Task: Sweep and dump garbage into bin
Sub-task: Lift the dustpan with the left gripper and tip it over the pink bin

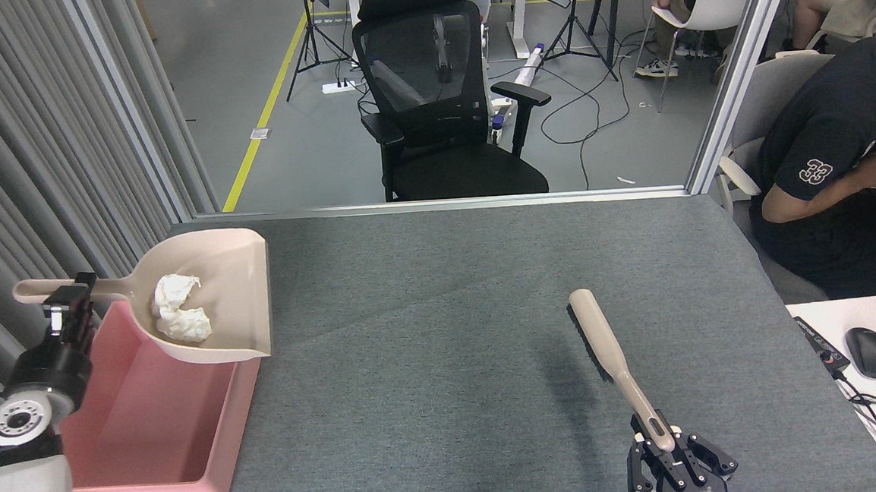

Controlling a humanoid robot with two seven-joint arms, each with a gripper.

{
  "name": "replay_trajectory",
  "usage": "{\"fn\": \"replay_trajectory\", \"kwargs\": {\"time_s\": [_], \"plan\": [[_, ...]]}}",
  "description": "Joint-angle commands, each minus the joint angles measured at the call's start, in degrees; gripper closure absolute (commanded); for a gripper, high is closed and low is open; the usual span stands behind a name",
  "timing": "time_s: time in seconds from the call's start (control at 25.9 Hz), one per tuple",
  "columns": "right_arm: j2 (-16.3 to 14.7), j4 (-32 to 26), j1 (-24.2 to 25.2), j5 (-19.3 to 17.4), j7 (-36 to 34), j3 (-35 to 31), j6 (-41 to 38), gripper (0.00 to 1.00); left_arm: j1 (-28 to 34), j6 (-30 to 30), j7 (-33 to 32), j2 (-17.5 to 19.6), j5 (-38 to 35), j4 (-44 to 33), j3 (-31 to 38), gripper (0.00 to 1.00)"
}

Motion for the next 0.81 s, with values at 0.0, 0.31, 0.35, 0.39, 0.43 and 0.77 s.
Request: {"fn": "replay_trajectory", "kwargs": {"time_s": [0.0,0.31,0.35,0.39,0.43,0.77], "plan": [[0.16,0.0,-0.04,0.14,-0.01,0.18,-0.04,0.82,-0.96,-0.75,-2.02,7.47,4.68,4.08,-0.05,0.8],[0.34,-0.09,0.23,0.14,-0.19,0.18,-0.13,0.82,-1.05,-13.76,-1.84,15.82,3.89,15.67,-0.14,0.8],[0.42,-0.09,0.23,0.14,-0.19,0.18,-0.13,0.82,-1.13,-16.04,-1.67,16.88,3.36,17.78,-0.23,0.8],[0.69,-0.09,0.23,0.14,-0.19,0.18,-0.13,0.82,-1.31,-18.5,-1.23,17.76,1.78,19.89,-0.31,0.8],[0.86,-0.09,0.23,0.14,-0.19,0.18,-0.13,0.82,-1.48,-20.96,-0.96,18.2,-1.65,21.48,-0.4,0.8],[1.04,-0.09,0.23,0.23,-0.19,0.18,-0.48,0.82,-5.0,-28.79,3.52,18.02,-24.5,17.26,0.12,0.8]]}}
